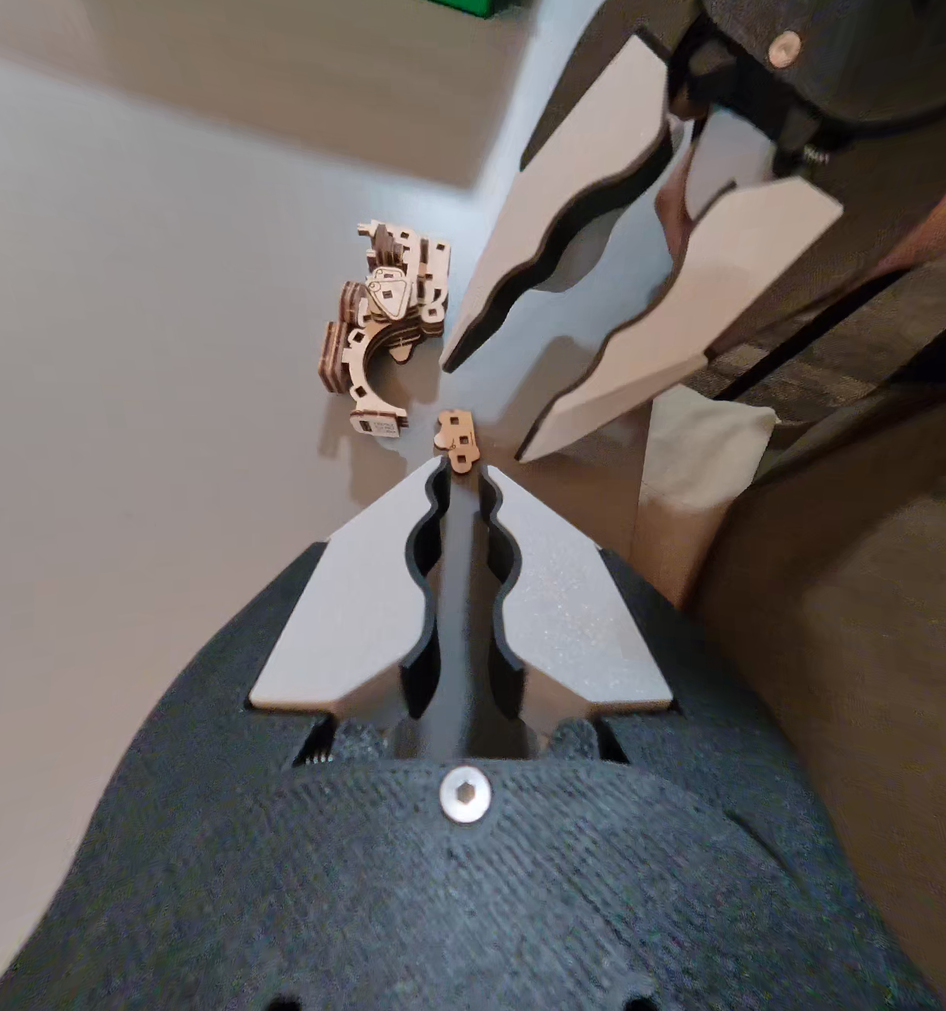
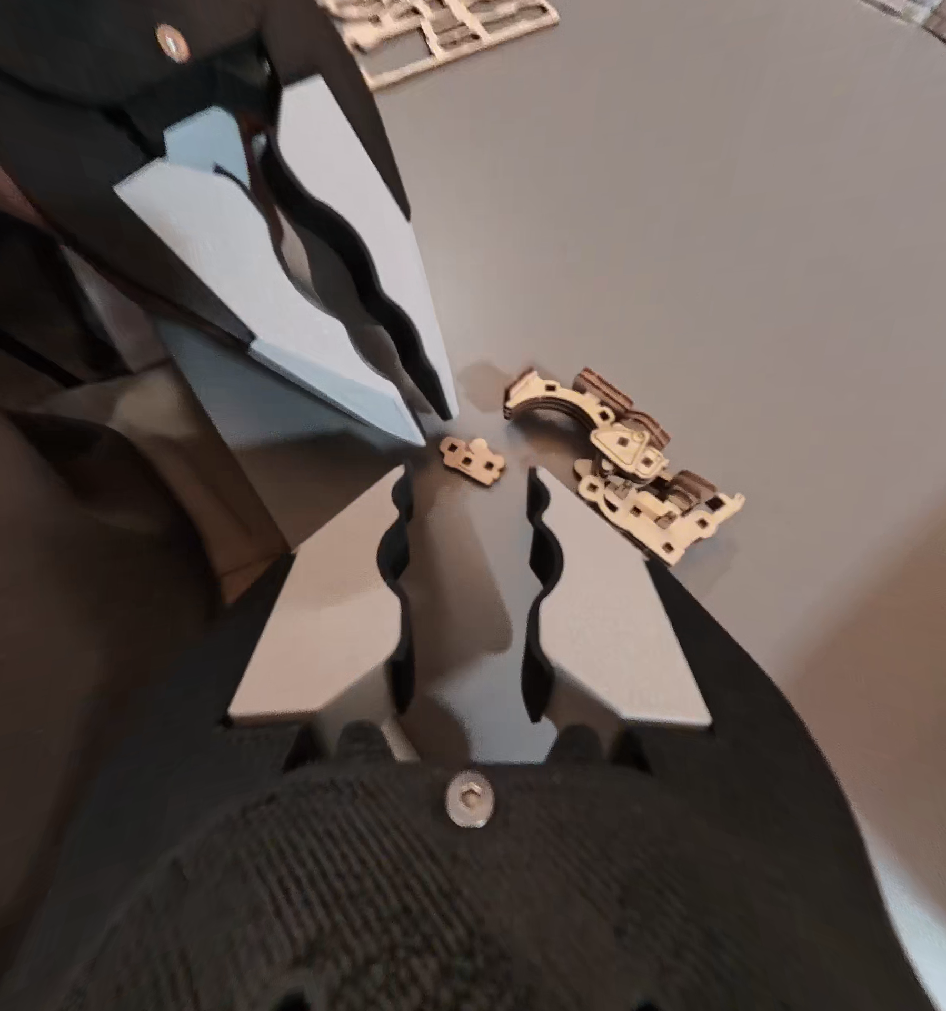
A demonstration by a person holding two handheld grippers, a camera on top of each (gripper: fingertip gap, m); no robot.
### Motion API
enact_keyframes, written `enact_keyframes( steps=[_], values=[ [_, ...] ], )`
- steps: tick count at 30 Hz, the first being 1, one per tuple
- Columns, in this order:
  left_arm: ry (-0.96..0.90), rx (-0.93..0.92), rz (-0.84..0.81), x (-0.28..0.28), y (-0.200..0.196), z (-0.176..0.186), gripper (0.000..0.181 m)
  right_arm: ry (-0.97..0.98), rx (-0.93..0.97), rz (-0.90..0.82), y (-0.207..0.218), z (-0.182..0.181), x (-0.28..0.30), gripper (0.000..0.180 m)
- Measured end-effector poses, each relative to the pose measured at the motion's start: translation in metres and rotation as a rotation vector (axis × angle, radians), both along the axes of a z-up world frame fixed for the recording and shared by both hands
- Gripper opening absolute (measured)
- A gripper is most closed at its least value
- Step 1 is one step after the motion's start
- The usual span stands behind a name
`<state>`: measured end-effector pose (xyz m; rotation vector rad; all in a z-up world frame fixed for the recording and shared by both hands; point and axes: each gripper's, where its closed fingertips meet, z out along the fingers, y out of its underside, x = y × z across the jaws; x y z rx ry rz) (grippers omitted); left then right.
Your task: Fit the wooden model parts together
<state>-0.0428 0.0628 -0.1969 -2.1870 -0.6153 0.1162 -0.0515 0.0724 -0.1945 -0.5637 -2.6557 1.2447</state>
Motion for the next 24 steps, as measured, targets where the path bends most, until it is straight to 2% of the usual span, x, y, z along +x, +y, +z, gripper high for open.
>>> enact_keyframes(
  steps=[1,8,14,20,24],
  values=[
    [-0.016,-0.002,0.010,-0.002,-0.001,-0.001,0.008,0.008,0.035,-0.016,0.002,-0.004,-0.001,0.043],
    [-0.084,-0.021,-0.020,0.005,0.002,-0.009,0.013,-0.064,0.021,0.011,-0.007,-0.008,0.008,0.044],
    [-0.134,0.005,-0.051,0.012,0.005,-0.008,0.008,-0.056,0.021,0.045,-0.007,-0.009,0.009,0.045],
    [-0.220,0.075,-0.059,0.014,0.005,-0.004,0.011,-0.022,0.026,0.095,-0.002,-0.009,0.008,0.027],
    [-0.254,0.111,-0.027,0.010,0.003,-0.002,0.012,-0.078,-0.021,0.054,0.000,-0.008,0.001,0.030]
  ],
)
